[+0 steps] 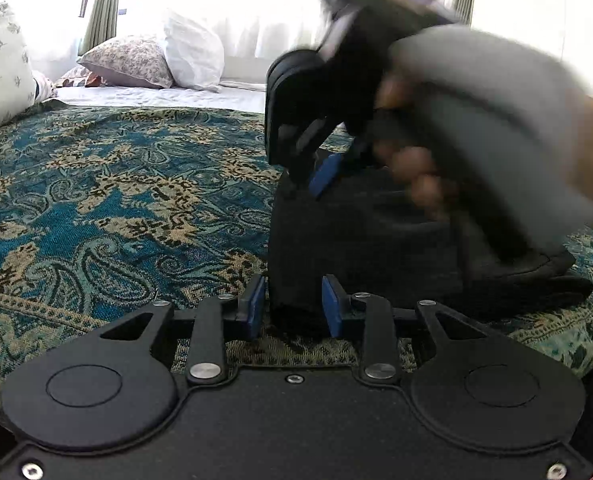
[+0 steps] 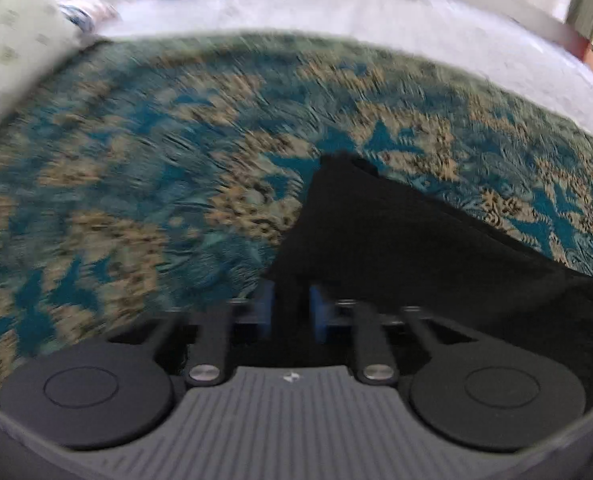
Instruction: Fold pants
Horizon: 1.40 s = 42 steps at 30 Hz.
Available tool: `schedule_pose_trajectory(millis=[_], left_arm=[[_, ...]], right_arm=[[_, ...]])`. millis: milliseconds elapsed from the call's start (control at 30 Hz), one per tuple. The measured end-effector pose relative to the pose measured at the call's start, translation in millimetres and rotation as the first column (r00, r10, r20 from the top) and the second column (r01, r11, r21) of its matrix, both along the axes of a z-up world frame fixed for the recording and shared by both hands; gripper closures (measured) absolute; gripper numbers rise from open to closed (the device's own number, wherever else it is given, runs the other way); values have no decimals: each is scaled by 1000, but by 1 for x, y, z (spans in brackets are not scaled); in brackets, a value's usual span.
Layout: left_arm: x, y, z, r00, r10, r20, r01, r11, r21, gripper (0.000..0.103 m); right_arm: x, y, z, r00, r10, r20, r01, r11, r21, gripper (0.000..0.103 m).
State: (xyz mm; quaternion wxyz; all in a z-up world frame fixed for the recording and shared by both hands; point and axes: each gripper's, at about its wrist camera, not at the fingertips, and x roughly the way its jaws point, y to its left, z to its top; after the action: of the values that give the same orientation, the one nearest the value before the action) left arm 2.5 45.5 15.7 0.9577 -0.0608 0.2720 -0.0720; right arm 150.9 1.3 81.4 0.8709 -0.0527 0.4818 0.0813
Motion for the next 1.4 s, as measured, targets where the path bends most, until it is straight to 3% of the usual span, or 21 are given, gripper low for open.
schedule_pose_trajectory(millis=[133, 333, 433, 500, 533, 633, 700, 867, 967, 1133, 1233, 1400], left_arm=[[0, 4, -2, 1000, -16, 7, 16, 1000, -16, 72], [0, 10, 2, 999, -45, 4, 45, 999, -29, 72], [5, 28, 12, 997, -64, -33, 60, 992, -111, 73], [13, 40, 21, 997, -67, -38, 61, 990, -127, 75], [17, 44, 25, 997, -71, -35, 66, 990, -121, 75], [39, 54, 37, 996, -87, -16, 84, 991, -107, 74], [61, 56, 44, 994, -108, -32, 104, 988, -113, 68], [126, 51, 43, 981, -144, -132, 123, 980, -156, 43], [156, 43, 35, 966, -156, -205, 117, 975, -187, 40], [193, 26, 22, 958, -124, -257, 76, 979, -191, 36], [208, 17, 16, 957, -110, -269, 60, 981, -186, 32], [225, 3, 13, 957, -111, -268, 76, 988, -136, 28]], right_arm=[[43, -7, -2, 998, -58, 13, 58, 998, -1, 82], [76, -36, 5, 991, -123, 57, 113, 982, 148, 74], [58, -66, 24, 983, -141, 120, 105, 958, 265, 66], [37, -97, 40, 971, -148, 186, 86, 949, 303, 51], [29, -113, 47, 964, -155, 218, 85, 950, 301, 44], [-2, -165, 61, 940, -184, 287, 103, 956, 273, 37], [-22, -204, 63, 928, -224, 298, 149, 956, 253, 33], [-66, -290, 42, 923, -300, 243, 233, 934, 270, 21], [-86, -317, 18, 925, -312, 216, 237, 920, 311, 11], [-86, -340, -23, 935, -317, 157, 233, 886, 401, 7], [-81, -339, -32, 937, -294, 189, 188, 879, 438, 1], [-55, -334, -41, 957, -218, 191, 109, 881, 461, 0]])
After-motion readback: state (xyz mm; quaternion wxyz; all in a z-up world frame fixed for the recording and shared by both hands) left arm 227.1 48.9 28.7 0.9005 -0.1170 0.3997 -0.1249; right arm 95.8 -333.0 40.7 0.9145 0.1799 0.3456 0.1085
